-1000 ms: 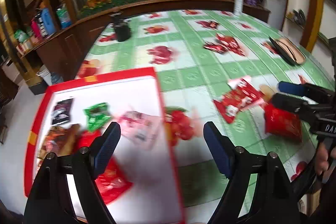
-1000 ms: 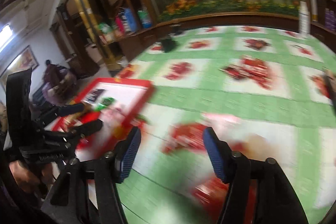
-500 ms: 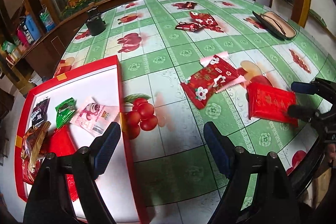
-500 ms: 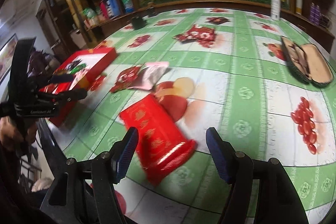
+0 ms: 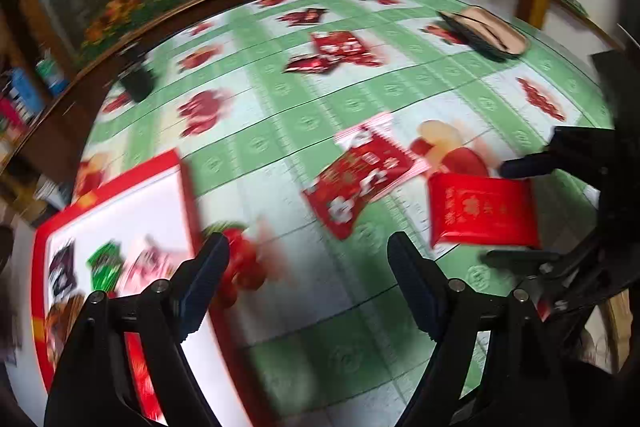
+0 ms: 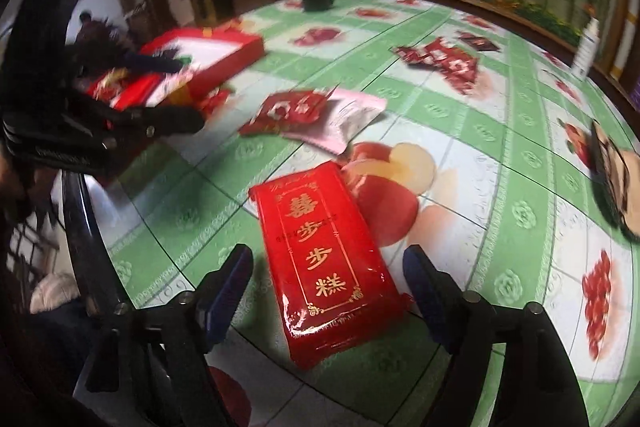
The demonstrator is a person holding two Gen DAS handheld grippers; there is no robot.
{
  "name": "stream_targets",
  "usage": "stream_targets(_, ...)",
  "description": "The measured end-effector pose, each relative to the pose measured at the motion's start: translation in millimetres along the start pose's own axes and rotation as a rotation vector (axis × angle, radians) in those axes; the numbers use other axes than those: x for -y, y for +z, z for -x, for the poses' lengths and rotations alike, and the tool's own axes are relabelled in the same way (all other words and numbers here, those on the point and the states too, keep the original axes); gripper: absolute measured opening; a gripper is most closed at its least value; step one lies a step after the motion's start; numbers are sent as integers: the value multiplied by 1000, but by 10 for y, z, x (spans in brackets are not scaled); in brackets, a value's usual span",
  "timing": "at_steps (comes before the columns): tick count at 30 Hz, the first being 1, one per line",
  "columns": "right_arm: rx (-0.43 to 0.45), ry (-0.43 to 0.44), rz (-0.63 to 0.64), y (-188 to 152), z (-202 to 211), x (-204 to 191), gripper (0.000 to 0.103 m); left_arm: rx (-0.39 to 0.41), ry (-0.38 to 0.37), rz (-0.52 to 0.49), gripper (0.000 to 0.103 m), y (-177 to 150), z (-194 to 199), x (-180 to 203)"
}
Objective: Organize snacks
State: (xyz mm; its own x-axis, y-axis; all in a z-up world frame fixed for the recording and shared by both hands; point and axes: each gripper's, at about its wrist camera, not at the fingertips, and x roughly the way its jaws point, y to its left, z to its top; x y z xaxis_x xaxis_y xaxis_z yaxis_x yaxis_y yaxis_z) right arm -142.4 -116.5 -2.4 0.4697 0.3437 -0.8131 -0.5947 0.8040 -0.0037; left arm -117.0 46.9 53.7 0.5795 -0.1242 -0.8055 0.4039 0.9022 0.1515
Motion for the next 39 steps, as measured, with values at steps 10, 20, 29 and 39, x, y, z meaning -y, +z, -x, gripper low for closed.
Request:
stream_targets(10,38,17,-98,-54,87,268,49,-49,-44,-97,81,323,-473,179)
stream_targets(20,68,42,-188,-126,160,420,48,-63,-139,-57,81,337,-676,243)
stream_targets(29,33,-91,-116,-76,97,201,49,-29,-162,46,35,272,-623,144)
stream_targets(39,31,-59,-174,-67,111,201,47,5,-187,136,35,87,-384,81)
